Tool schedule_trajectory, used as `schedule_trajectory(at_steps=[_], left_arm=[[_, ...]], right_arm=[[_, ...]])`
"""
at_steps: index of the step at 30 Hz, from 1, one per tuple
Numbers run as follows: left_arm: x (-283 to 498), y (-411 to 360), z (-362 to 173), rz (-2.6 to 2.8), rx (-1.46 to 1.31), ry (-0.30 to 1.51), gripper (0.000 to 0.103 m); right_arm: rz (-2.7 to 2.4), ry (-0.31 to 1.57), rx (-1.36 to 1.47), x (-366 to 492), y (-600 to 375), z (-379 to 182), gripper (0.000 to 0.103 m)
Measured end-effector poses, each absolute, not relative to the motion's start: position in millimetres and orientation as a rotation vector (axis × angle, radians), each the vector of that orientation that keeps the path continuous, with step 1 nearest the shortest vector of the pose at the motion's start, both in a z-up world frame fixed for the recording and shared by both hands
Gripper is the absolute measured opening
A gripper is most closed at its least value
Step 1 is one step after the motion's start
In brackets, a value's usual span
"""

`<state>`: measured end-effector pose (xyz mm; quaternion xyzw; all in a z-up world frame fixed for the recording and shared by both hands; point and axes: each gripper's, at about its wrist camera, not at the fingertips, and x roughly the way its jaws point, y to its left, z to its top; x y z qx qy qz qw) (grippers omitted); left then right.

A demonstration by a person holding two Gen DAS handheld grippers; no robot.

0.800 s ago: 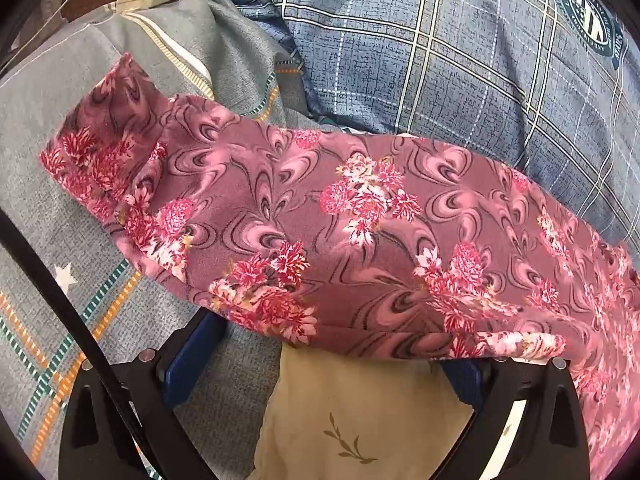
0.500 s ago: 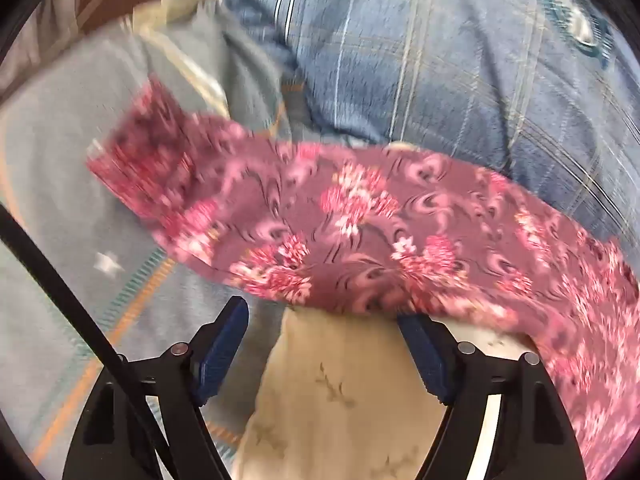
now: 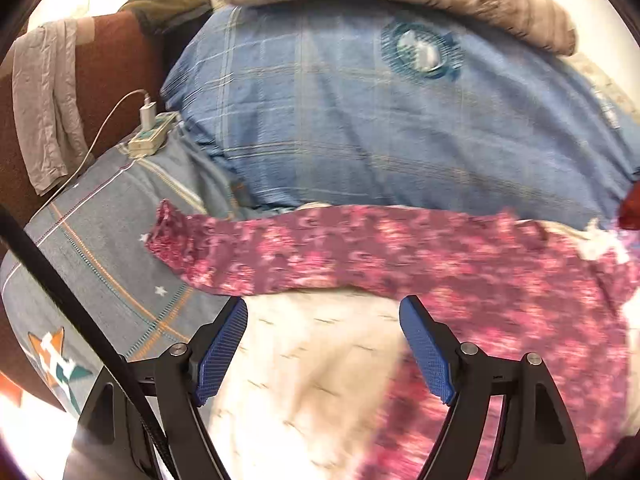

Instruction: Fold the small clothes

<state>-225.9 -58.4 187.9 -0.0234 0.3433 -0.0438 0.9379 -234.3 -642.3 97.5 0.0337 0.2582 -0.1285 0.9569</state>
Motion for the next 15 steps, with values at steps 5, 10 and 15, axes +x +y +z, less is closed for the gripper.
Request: schedule_trajectory(at_steps=[5, 10, 15], left_arm=[[-269.6, -72.7, 227.6, -0.152, -0.076, 0.673, 0.080], [-307.9, -95.5, 251.0, -0.202, -0.092, 0.667, 0.081], [-328.6, -136.6, 266.7, -0.204, -0.053, 0.662, 0.081]], right_arm=[[-0.247, 0.491, 0.078, -247.6, -630.6, 110.8, 0.100], [-0.198, 0.463, 0.115, -256.6, -630.5, 114.6, 0.100], [-0.204, 0.435, 0.164, -263.9, -634.2, 115.8, 0.100]])
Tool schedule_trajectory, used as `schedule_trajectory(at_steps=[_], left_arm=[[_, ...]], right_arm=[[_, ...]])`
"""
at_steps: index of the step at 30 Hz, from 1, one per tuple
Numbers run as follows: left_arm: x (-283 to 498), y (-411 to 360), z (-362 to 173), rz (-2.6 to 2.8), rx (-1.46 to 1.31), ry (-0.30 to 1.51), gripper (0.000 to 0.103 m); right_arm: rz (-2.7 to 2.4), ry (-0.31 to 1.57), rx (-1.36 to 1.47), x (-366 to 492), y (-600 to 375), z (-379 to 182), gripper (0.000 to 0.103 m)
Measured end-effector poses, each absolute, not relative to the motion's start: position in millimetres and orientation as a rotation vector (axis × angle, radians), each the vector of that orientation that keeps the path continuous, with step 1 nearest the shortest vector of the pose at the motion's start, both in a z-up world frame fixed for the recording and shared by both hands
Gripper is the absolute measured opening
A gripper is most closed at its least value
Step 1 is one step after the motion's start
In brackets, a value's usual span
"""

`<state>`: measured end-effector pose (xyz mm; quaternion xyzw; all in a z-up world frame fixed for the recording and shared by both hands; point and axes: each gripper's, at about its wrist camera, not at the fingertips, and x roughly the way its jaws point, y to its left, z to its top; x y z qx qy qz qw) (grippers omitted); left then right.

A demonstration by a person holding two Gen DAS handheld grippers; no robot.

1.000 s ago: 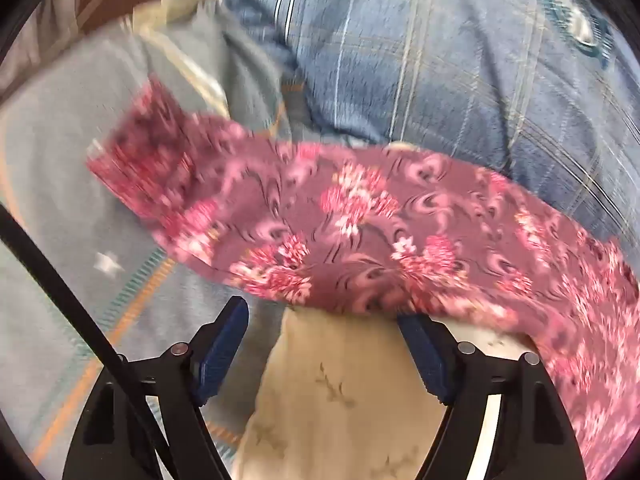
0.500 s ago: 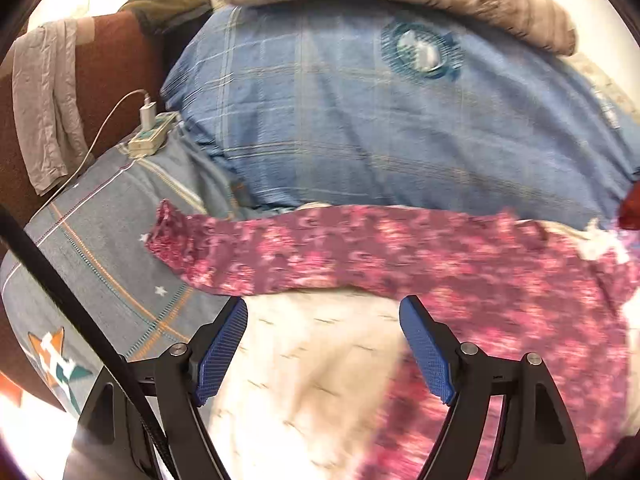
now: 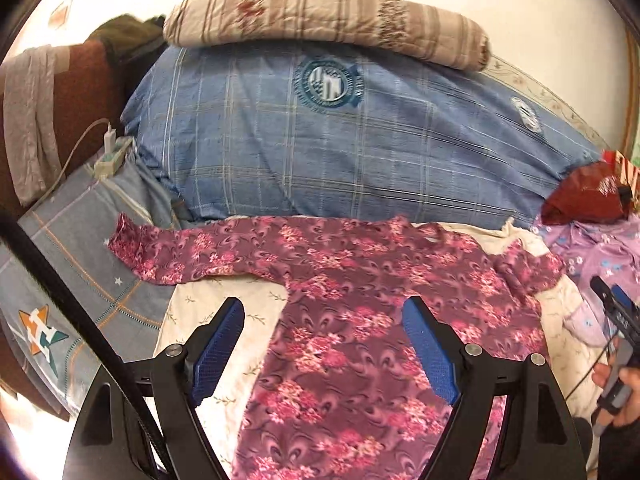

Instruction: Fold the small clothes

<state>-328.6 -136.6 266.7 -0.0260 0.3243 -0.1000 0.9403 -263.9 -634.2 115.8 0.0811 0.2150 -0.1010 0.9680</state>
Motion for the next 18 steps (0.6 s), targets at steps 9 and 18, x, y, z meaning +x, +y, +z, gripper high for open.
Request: schedule_trajectory(at_steps=[9, 18], left_arm=[[-356.7, -194.9, 269.2, -0.274, 0.019, 0.650, 0.082], [-360.0, -214.7, 264.5, -0.295, 0.044, 0.630, 0.082]], right_arm=[[-0.173, 0.436, 0.289, -269.1, -651.0, 112.5, 0.100], [-0.128, 0.410, 0.310, -270.3, -649.8, 118.3, 0.100]])
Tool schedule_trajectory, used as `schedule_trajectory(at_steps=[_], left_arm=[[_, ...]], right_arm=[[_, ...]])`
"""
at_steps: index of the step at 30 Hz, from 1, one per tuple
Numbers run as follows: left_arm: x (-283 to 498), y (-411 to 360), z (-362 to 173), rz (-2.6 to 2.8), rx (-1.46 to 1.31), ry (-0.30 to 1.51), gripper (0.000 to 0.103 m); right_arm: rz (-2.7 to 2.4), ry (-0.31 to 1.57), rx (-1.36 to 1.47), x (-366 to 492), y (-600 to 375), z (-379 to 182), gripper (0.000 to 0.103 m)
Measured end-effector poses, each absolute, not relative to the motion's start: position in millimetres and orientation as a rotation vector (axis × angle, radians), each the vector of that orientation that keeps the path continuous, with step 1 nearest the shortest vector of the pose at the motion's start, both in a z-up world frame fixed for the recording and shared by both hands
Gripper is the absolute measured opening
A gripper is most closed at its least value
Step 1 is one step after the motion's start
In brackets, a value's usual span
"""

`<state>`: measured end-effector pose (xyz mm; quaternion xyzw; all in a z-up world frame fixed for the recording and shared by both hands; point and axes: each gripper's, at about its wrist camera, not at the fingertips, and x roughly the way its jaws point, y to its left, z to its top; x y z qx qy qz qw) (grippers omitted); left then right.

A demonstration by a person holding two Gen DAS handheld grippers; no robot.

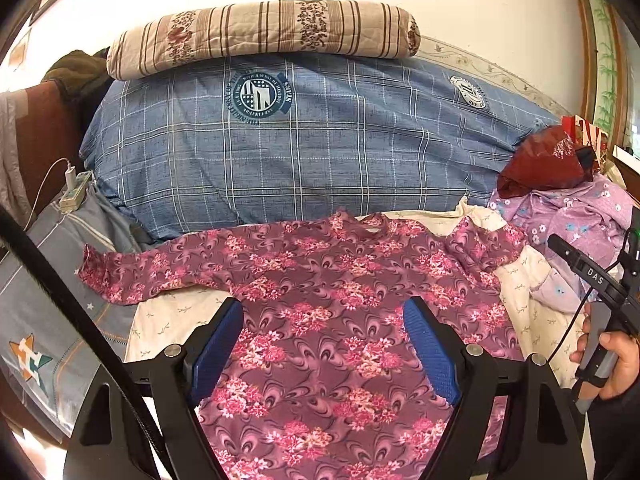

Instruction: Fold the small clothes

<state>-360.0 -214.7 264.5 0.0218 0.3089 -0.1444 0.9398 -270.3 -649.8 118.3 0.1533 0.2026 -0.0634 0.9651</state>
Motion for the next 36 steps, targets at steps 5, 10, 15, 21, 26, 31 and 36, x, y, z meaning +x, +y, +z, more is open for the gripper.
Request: schedule_trajectory(at_steps=[5, 10, 15, 21, 26, 31, 36], left_arm=[[-354.3, -220.1, 252.0, -0.296, 0.045, 0.647, 0.082], [-346.3, -228.8, 245.7, -0.306, 0.054, 0.651, 0.082], [-341.0, -235.4, 235.3, -0.305, 0.066, 0.650, 0.082], [-332.5, -242.2, 224.2, -0.304, 0.066, 0.656, 0.082], [-326.1, -246.6, 214.5, -0.305, 0.066, 0.664, 0.082], [-319.3, -250.2, 209.6, -0.303, 0.067, 0.668, 0.082], [-314.5, -251.5, 203.9, -0.300, 0.062, 0.670, 0.082]], right_arm=[[-0.090, 0.370, 0.345, -270.4, -656.3, 125.6, 0.100], [-0.089, 0.363, 0.365, -268.0, -661.2, 126.5, 0.100], [-0.085, 0.375, 0.367, -262.1, -663.7, 124.3, 0.100], [-0.079, 0.371, 0.368, -257.0, -666.8, 120.7, 0.100], [-0.065, 0.377, 0.398, -249.9, -672.1, 115.2, 0.100], [-0.070, 0.384, 0.420, -243.6, -676.0, 110.4, 0.100], [-0.063, 0.386, 0.426, -238.5, -677.7, 106.7, 0.100]])
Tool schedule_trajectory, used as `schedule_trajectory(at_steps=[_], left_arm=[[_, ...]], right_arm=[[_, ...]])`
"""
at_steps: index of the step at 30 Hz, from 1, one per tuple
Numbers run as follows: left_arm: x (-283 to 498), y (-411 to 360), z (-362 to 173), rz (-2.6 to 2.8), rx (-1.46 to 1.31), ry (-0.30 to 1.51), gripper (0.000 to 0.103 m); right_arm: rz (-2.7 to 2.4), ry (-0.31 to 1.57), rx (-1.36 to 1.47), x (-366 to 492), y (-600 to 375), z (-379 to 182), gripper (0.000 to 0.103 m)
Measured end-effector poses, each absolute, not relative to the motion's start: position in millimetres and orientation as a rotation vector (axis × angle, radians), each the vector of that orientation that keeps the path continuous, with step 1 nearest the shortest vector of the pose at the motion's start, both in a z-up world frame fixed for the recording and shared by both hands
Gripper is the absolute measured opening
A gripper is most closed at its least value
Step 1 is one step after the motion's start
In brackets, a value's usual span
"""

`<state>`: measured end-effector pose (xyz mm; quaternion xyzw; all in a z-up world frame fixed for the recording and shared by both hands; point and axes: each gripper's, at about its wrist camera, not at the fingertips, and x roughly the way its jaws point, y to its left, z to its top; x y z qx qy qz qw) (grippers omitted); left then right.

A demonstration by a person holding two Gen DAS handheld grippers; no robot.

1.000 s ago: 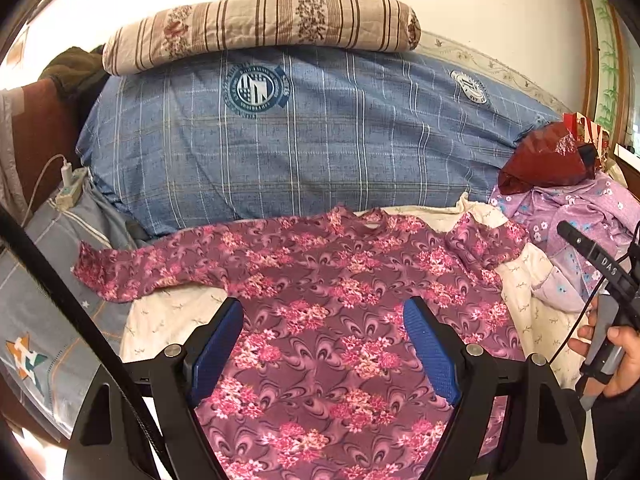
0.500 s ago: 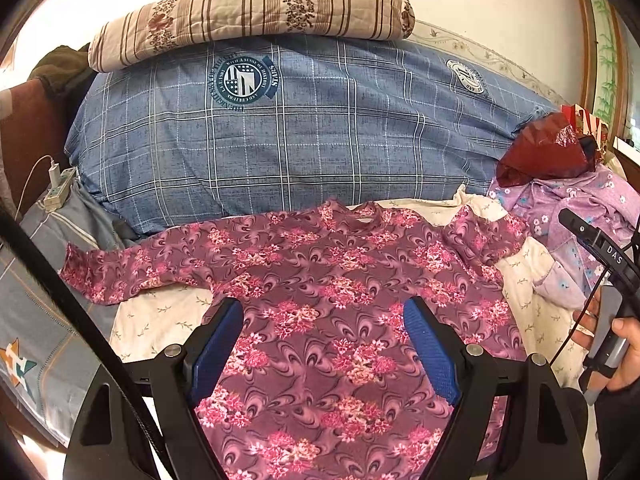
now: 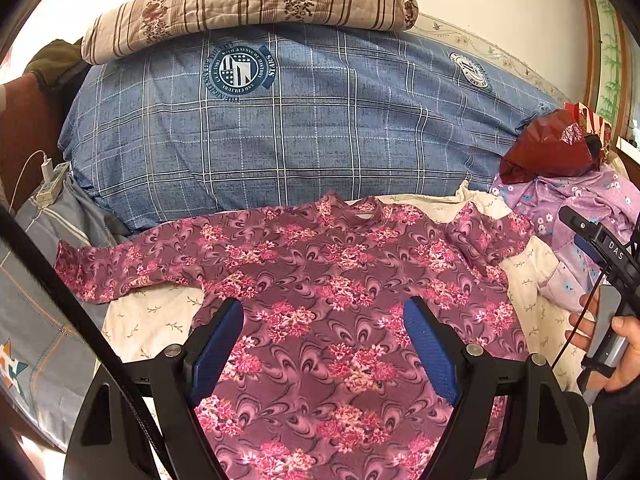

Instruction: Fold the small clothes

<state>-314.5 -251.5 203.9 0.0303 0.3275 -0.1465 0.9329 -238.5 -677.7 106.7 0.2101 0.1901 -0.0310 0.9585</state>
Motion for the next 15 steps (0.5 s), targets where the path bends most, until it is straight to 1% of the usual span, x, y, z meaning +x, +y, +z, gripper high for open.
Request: schedule_trajectory(at_steps=[15], left_arm=[[-294.5, -267.8, 190.5, -0.310, 0.062, 0.703, 0.082]], right_arm=[[0.006, 0.389, 0.505, -219.4, -679.5, 90.1, 0.101]])
